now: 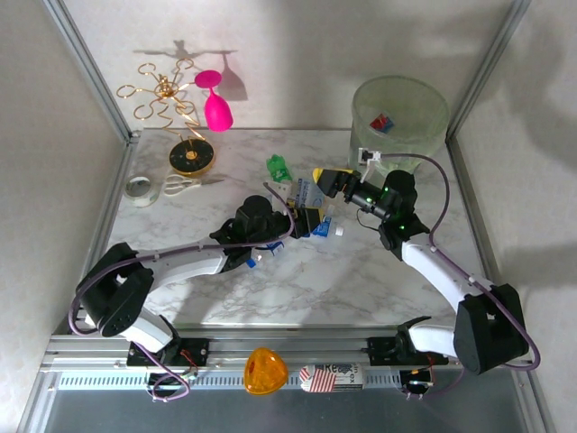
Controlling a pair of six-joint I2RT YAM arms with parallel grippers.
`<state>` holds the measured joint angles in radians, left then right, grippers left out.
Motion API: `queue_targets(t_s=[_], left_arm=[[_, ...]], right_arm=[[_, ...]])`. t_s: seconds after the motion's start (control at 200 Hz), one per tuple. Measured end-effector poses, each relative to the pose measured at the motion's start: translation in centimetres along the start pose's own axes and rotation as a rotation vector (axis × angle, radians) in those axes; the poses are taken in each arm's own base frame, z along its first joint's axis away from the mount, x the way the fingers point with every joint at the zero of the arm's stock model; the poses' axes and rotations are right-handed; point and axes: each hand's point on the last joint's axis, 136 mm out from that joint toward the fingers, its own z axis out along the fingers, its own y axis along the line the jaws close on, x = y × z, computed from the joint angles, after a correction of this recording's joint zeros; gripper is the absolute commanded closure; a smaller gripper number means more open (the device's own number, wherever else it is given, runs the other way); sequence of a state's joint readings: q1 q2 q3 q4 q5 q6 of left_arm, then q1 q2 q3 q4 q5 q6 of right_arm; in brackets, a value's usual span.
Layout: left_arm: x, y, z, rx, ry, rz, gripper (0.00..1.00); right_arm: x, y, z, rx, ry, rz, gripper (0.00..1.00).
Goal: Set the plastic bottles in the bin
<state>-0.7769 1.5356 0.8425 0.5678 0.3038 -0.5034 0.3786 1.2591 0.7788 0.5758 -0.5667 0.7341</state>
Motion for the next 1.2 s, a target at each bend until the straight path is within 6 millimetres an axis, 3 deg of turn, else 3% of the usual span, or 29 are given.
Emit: queue_targets(t_s=[0.356, 0.526, 0.731, 0.881, 1.042, 1.202], left_arm=[[-0.4, -0.7, 0.2, 0.029, -0.004, 0.003, 0.45], [-0.3, -0.5, 0.2, 0.02, 0.002, 0.004, 0.4], [-0.2, -0.5, 0.2, 0.017, 0.002, 0.017, 0.1], [-0.3, -0.3, 0.0, 0.002, -0.008, 0.026, 0.0], [-0.4, 0.5, -2.2, -0.047, -0.05, 0.032, 0.0], [-1.7, 1.9, -4.7, -0.131, -0.143, 0.031, 0.0]], right_arm=[[3.3, -1.8, 2.1, -0.008, 0.097, 0.061, 0.16], [3.7, -1.5, 2.5, -0.029, 0.108, 0.06, 0.34], [4.0, -1.7, 2.6, -0.03, 0.116, 0.067, 0.44], [4.0, -2.5, 2.8, 0.02, 0.124, 0.055, 0.44], [1.1, -3.0, 3.5, 0.118, 0.094, -0.043, 0.44], [-4.7, -2.7, 3.2, 0.203, 0.008, -0.162, 0.44]])
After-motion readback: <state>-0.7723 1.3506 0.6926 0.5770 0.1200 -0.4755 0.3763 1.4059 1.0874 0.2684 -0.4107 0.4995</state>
